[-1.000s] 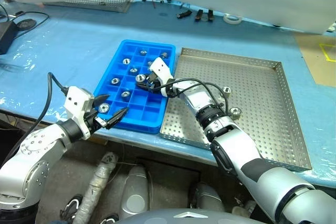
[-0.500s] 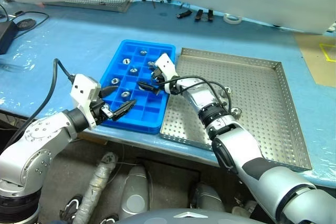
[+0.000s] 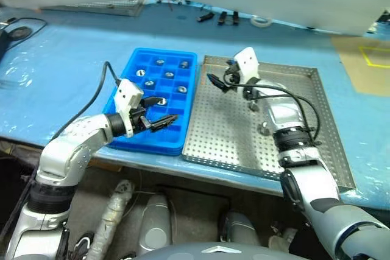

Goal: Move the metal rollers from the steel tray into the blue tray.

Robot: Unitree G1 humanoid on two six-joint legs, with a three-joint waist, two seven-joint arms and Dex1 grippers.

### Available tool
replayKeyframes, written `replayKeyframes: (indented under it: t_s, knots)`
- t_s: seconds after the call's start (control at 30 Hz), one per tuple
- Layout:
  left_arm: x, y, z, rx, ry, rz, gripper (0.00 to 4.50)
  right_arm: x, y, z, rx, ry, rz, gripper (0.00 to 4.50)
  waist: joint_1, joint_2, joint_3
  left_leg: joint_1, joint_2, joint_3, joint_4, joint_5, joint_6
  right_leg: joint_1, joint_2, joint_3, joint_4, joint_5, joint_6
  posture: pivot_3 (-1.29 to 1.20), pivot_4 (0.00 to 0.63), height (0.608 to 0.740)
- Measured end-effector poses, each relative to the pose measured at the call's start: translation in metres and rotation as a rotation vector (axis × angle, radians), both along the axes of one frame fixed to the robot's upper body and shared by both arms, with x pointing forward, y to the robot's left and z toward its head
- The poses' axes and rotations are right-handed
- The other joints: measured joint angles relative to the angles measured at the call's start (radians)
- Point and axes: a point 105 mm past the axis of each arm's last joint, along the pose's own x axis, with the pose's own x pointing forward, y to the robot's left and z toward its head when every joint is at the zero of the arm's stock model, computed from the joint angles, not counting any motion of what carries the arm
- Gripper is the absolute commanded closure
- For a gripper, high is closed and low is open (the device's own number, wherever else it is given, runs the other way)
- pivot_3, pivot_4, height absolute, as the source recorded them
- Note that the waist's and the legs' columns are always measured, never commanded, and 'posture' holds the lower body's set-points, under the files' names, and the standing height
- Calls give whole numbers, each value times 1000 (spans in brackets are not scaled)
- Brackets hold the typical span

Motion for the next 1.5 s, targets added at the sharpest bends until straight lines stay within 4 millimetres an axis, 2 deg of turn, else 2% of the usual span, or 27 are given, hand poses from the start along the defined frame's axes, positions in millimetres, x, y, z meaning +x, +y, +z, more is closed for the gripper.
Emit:
replayKeyframes:
  t_s: [0.17, 0.27, 0.37, 0.5, 0.6, 0.83, 1.03, 1.17, 1.33, 1.5]
  knots:
    - [6, -17, -3, -3, -8, -102, 0, -21, -32, 1, 20, 8, -82, 37, -58, 0, 0, 3, 0, 1, 0, 0, 0, 2, 0, 2, 0, 0, 0, -54, 150, 740]
    - [10, -20, -6, 3, -8, -136, 0, -47, -49, -18, 32, 79, -115, 37, -81, 0, 0, 4, 0, 1, -1, 0, 1, 2, 0, 2, -1, 0, 0, -80, 150, 740]
    - [12, -20, -9, 9, -2, -152, 0, -73, -53, -39, 27, 152, -101, 37, -90, 0, 0, 5, 1, 2, -2, -1, 2, 3, 0, 2, -1, -2, -4, -85, 150, 740]
    - [12, -20, -11, 15, -4, -166, 0, -92, -59, -58, 10, 215, -109, 37, -96, 0, 0, 8, 0, 3, -1, -2, 3, 7, -1, 2, -2, -2, -4, -89, 150, 740]
    - [12, -19, -14, 25, 2, -169, 0, -99, -67, -73, 16, 263, -139, 37, -98, 0, 0, 13, 0, 4, -1, -4, 6, 11, -1, 3, -2, -3, -3, -86, 150, 740]
    - [12, -18, -15, 37, -2, -173, 0, -93, -87, -102, 18, 343, -220, 37, -103, 0, 0, 15, 0, 4, -2, -4, 6, 12, -1, 3, -2, -2, -4, -86, 150, 740]
    - [12, -17, -17, 41, 1, -166, 0, -85, -92, -104, 11, 307, -231, 37, -102, 0, 0, 16, 0, 4, -2, -4, 7, 13, -1, 3, -4, -2, -5, -53, 150, 740]
    - [9, -14, -23, 41, 21, -159, 0, -85, -87, -105, 7, 305, -211, 965, -102, 0, 0, 16, 0, 4, -2, -4, 8, 14, -1, 3, -4, -2, -5, -47, 150, 740]
    - [9, -13, -22, 42, 18, -155, 0, -86, -81, -105, 9, 310, -183, 2652, -102, 0, 0, 17, 0, 4, -3, -5, 8, 14, -1, 3, -4, -3, -4, -41, 150, 740]
    - [9, -13, -21, 42, 13, -152, 0, -87, -76, -105, 5, 311, -153, 2707, -102, 0, 0, 18, 0, 4, -6, -4, 8, 14, -1, 3, -6, -3, -5, -28, 150, 740]
